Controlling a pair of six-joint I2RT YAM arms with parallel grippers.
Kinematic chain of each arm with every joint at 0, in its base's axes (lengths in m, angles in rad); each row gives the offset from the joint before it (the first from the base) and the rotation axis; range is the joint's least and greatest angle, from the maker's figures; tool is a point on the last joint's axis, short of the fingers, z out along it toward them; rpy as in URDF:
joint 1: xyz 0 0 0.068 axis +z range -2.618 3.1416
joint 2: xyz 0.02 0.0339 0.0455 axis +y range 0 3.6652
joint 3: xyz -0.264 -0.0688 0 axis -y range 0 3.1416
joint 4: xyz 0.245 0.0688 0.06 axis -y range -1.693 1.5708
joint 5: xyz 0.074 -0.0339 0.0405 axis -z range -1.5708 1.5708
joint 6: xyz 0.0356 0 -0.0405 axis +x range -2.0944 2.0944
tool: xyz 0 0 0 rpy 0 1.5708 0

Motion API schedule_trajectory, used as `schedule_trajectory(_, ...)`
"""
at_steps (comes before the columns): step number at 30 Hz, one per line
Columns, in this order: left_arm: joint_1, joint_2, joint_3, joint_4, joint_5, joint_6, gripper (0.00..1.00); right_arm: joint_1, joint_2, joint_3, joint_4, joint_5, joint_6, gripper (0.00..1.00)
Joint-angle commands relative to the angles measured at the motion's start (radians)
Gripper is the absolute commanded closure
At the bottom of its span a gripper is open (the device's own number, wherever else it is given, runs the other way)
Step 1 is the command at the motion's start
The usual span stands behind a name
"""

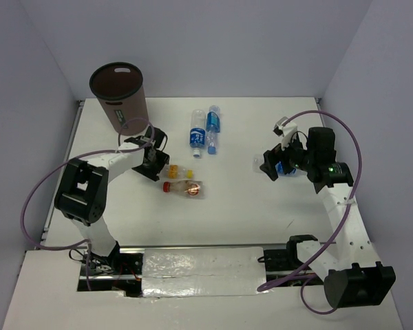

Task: Put the plastic bottles in the bin

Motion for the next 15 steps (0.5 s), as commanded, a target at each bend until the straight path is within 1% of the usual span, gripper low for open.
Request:
schedule_trajectory(1, 0.016, 0.009, 0.036, 0.037, -0.015, 0.034, 0.42, 0.002, -0.006, -0.01, 0.042, -0.018, 0.014, 0.0)
schedule_trajectory(5, 0.016, -0.025, 0.047, 0.042, 0.004, 0.086, 0.71, 0.001, -0.007, -0.012, 0.043, -0.01, 0.014, 0.0)
schedule_trajectory(7, 0.016, -0.068, 0.081, 0.027, 0.007, 0.119, 0.76, 0.001, -0.009, -0.009, 0.04, -0.01, 0.013, 0.0)
schedule_trajectory(8, 0.016, -0.101, 0.099, 0.019, 0.005, 0.165, 0.8, 0.002, -0.007, -0.009, 0.038, -0.01, 0.01, 0.0)
schedule_trajectory(10, 0.018, -0.132, 0.177, 0.005, -0.004, 0.231, 0.83, 0.001, -0.006, -0.003, 0.038, -0.012, 0.01, 0.0)
schedule_trajectory(11, 0.021, -0.155, 0.247, 0.002, -0.012, 0.302, 0.85, 0.001, -0.003, 0.0, 0.038, -0.015, 0.008, 0.0)
schedule_trajectory(12, 0.025, -0.163, 0.282, 0.022, 0.0, 0.35, 0.86, 0.002, 0.002, 0.003, 0.038, -0.02, 0.007, 0.0)
schedule_trajectory(13, 0.05, -0.173, 0.318, 0.036, 0.022, 0.437, 0.91, 0.004, 0.011, 0.007, 0.04, -0.024, 0.005, 0.0)
schedule_trajectory(14, 0.066, -0.177, 0.392, 0.048, 0.039, 0.468, 0.93, 0.001, 0.014, 0.01, 0.042, -0.029, 0.005, 0.0)
schedule_trajectory(15, 0.109, -0.178, 0.426, 0.076, 0.074, 0.496, 0.96, 0.001, 0.02, 0.013, 0.043, -0.039, 0.007, 0.0)
